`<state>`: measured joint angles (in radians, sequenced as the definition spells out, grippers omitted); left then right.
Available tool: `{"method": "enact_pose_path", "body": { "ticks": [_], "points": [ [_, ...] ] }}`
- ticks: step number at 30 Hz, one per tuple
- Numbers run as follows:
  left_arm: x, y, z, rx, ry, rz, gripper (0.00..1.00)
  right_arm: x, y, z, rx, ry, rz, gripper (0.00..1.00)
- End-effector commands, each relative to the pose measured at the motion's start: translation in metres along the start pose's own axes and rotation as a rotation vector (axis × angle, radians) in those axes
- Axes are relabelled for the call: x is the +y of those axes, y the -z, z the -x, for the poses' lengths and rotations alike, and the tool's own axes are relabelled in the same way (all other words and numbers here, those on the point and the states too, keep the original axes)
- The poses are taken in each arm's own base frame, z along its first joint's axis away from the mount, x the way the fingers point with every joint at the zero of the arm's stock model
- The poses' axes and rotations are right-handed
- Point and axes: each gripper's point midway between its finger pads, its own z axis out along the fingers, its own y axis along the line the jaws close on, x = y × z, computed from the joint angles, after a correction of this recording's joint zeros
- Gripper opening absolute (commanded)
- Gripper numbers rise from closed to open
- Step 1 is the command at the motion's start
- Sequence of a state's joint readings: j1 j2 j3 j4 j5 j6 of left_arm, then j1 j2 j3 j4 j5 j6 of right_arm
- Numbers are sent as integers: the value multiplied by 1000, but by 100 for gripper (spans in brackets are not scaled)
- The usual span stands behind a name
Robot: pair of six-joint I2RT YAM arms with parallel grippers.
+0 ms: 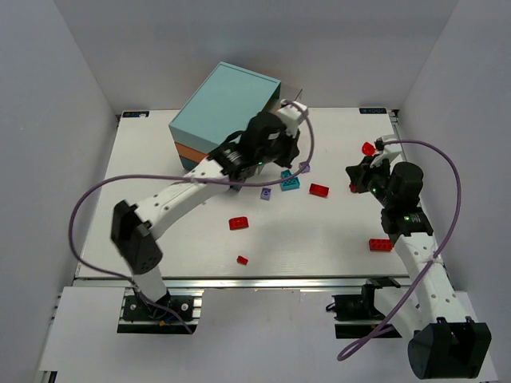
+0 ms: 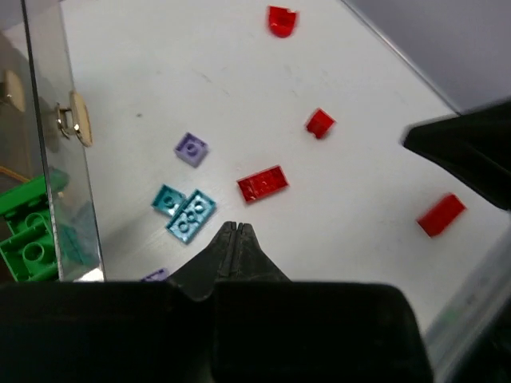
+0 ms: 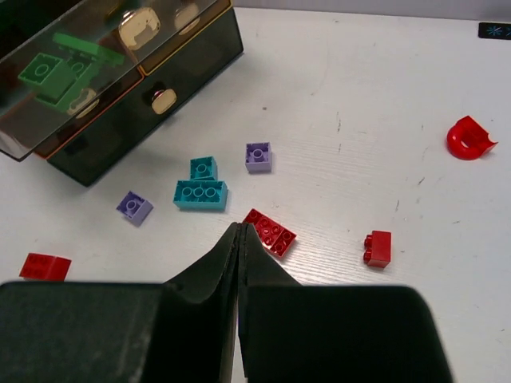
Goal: Sort the legos into containers by color
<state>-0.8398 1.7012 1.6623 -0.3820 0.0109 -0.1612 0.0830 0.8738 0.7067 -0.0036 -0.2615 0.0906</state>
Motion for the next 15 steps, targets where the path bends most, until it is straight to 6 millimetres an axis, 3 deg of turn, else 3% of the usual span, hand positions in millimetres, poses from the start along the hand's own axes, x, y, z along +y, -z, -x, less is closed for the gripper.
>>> {"method": "enact_pose_path", "body": {
  "ticks": [1,2,4,5,8,15],
  "points": [
    [40,-17,-34,164,-86,333,2,-5,9,31,-108,5,-23,0],
    [41,-20,-16,133,-96,373,3,-7,11,32,-116,3,-33,0],
    [59,-38,-36,203,-166,501,5,-7,16,34,-131,9,-35,0],
    [56,-40,-22,174,-180,523,6,-7,17,36,-138,11,-35,0],
    [71,-52,-31,204,-246,639,7,-4,19,36,-140,10,-18,0],
    [96,-60,-15,149,-383,815,14,-5,17,32,-133,21,-20,0]
  ]
}}
